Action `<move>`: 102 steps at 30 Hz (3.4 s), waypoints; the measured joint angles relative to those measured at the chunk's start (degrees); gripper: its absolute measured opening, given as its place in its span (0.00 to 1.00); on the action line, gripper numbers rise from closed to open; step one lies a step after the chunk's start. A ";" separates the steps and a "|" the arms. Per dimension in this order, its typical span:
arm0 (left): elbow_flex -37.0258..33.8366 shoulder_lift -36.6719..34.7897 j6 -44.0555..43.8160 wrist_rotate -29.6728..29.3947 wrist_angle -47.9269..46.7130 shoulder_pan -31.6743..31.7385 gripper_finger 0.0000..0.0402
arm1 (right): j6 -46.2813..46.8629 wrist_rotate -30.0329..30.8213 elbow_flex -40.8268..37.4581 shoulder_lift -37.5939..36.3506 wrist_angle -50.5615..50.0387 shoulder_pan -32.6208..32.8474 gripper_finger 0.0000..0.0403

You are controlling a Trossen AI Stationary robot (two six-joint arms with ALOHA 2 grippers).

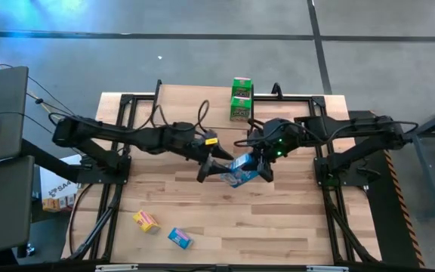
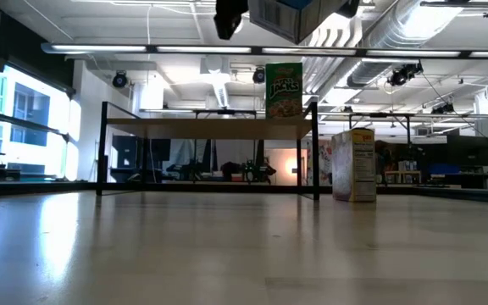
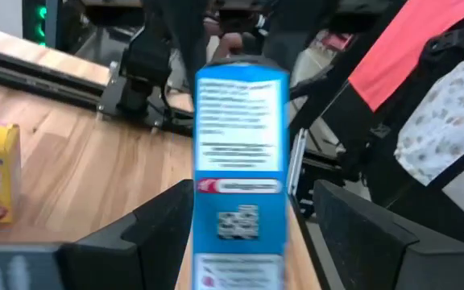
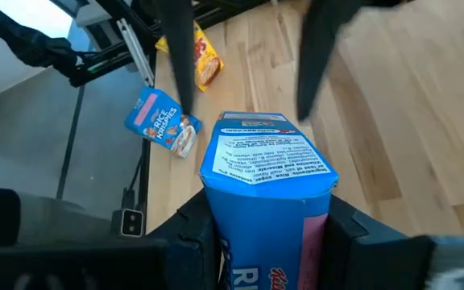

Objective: Stack cereal on shelf
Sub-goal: Put the top blue cereal box on the shelf

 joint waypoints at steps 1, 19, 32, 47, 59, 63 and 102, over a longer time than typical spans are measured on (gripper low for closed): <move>0.00 0.41 -0.49 0.33 0.02 0.00 0.62 | 0.00 0.25 0.00 0.18 0.37 0.12 0.27; -0.02 3.09 2.60 5.20 -0.96 -0.02 0.49 | -2.51 1.28 -0.07 2.02 6.69 -0.36 0.27; 0.00 1.14 5.29 5.73 -8.46 3.04 0.26 | 0.01 0.85 1.00 0.80 0.11 -2.38 0.41; -12.04 -21.08 12.54 -8.79 -5.31 10.93 0.27 | 11.56 12.73 -11.92 -13.93 -12.79 0.64 0.70; -22.99 -10.98 11.24 -13.03 28.62 25.79 0.32 | 20.00 20.39 -27.75 -19.48 17.69 2.19 0.70; -22.08 -3.40 13.38 -13.46 36.49 26.77 0.32 | 19.13 26.71 -26.47 -19.51 18.09 2.20 0.70; -21.31 9.89 16.97 -26.86 41.00 27.26 0.49 | 20.48 34.30 -21.75 -19.54 18.05 2.20 0.70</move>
